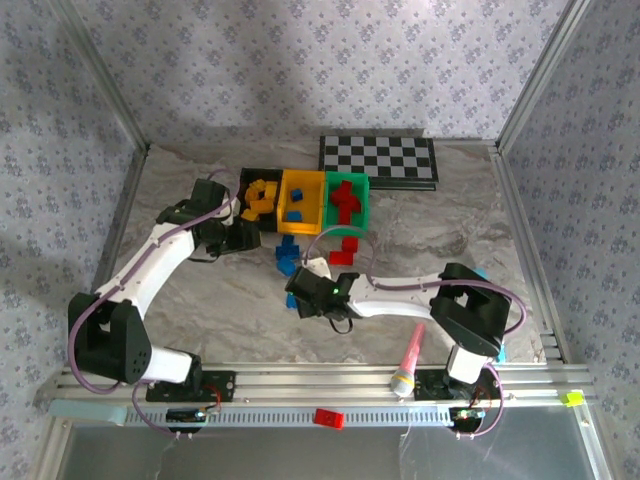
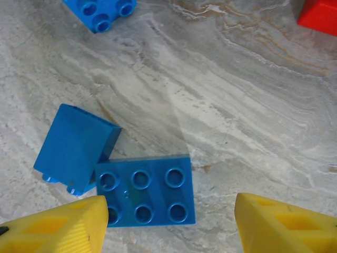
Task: Sort the legos into containers by color
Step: Pick up the lego from the bottom-center of the table.
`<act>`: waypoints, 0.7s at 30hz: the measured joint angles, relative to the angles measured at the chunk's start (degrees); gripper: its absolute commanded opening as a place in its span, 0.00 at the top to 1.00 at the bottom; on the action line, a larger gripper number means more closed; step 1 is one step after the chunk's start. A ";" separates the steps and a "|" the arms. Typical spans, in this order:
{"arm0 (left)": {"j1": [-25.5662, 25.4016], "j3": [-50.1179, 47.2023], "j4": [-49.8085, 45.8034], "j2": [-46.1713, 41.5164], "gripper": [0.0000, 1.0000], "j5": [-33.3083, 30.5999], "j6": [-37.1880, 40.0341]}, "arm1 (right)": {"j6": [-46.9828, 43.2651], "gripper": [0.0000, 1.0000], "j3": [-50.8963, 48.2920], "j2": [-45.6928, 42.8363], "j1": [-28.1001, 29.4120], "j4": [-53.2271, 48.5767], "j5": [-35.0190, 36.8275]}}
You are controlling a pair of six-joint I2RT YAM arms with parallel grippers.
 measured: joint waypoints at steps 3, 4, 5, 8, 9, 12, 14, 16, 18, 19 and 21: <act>0.00 -0.22 0.59 0.00 0.32 0.31 -0.28 | -0.48 0.33 1.01 0.00 0.68 -0.79 -0.04; 0.00 -0.26 0.66 0.00 0.32 0.48 -0.39 | -0.68 0.33 1.49 0.00 0.85 -1.38 -0.02; 0.00 -0.33 0.76 0.00 0.32 0.63 -0.44 | -0.92 0.33 2.25 0.00 1.07 -2.14 0.17; 0.00 -0.66 1.05 0.00 0.32 1.09 -0.83 | -1.33 0.33 4.07 0.20 1.42 -2.60 0.37; 0.00 -0.76 1.05 0.00 0.32 1.27 -0.85 | -1.31 0.33 4.35 0.37 1.51 -2.47 0.35; 0.00 -0.85 1.09 0.00 0.32 1.51 -0.87 | -1.27 0.33 4.50 2.01 1.40 -2.14 0.13; 0.00 -1.07 1.27 -0.07 0.32 1.53 -0.85 | -1.07 0.33 4.31 3.80 1.05 -1.73 -0.15; 0.00 -1.49 1.31 -0.28 0.32 1.51 -0.85 | -0.57 0.34 3.43 4.98 0.55 -0.68 -0.66; 0.00 -1.81 1.25 -0.50 0.32 1.51 -0.87 | -0.11 0.35 2.45 5.40 0.00 0.22 -1.16; 0.00 -1.90 1.27 -0.55 0.32 1.51 -0.85 | -0.02 0.36 2.12 5.51 -0.15 0.42 -1.07; 0.00 -2.21 1.33 -0.79 0.32 1.51 -0.85 | 0.07 0.39 2.01 5.40 -0.33 0.94 -1.18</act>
